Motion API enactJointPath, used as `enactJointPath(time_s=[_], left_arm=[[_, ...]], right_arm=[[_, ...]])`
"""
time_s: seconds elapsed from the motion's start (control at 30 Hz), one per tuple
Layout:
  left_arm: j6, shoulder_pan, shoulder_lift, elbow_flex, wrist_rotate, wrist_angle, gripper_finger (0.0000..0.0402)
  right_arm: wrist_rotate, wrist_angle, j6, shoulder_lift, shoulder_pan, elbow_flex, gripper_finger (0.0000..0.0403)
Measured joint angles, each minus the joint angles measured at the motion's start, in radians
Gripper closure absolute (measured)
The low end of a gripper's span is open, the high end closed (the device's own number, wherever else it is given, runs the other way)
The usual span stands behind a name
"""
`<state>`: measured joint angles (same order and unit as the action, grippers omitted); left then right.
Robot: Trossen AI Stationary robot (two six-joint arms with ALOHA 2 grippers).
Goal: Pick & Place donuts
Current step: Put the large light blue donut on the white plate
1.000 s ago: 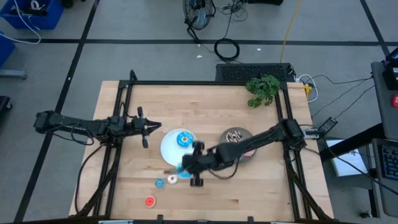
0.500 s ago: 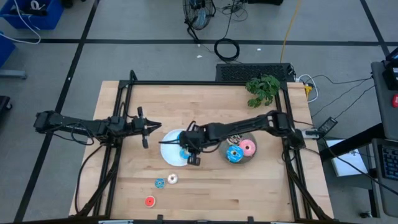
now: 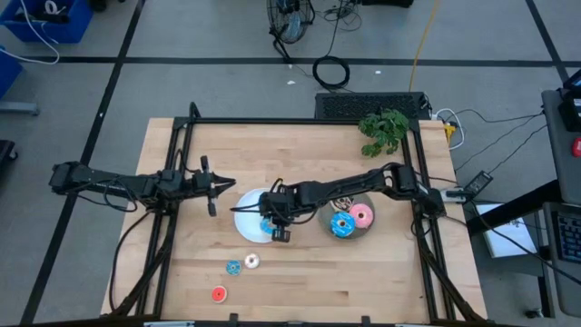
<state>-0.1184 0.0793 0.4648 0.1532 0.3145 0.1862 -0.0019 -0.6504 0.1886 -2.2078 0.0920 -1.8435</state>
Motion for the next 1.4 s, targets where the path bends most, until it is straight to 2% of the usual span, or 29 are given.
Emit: enactJointPath(time_s=[0.3, 0.63, 0.87, 1.4], left_arm=[[0.003, 0.0, 0.0, 0.0, -0.002, 0.001, 0.0366], [0.0, 0.0, 0.0, 0.0, -0.002, 0.001, 0.0366], [0.0, 0.0, 0.0, 0.0, -0.002, 0.001, 0.0366], [-0.008, 0.0, 0.0, 0.0, -0.002, -0.003, 0.0366]], right_arm=[[-0.002, -0.009, 0.012, 0.0, -0.004, 0.001, 0.0391], [-0.003, 0.078, 0.027, 0.002, -0.005, 0.113, 0.0391], [-0.003, 0.098, 0.008, 0.004, -0.006, 0.122, 0.0386], [0.001, 0.111, 0.008, 0.007, -0.006, 0.122, 0.0296]])
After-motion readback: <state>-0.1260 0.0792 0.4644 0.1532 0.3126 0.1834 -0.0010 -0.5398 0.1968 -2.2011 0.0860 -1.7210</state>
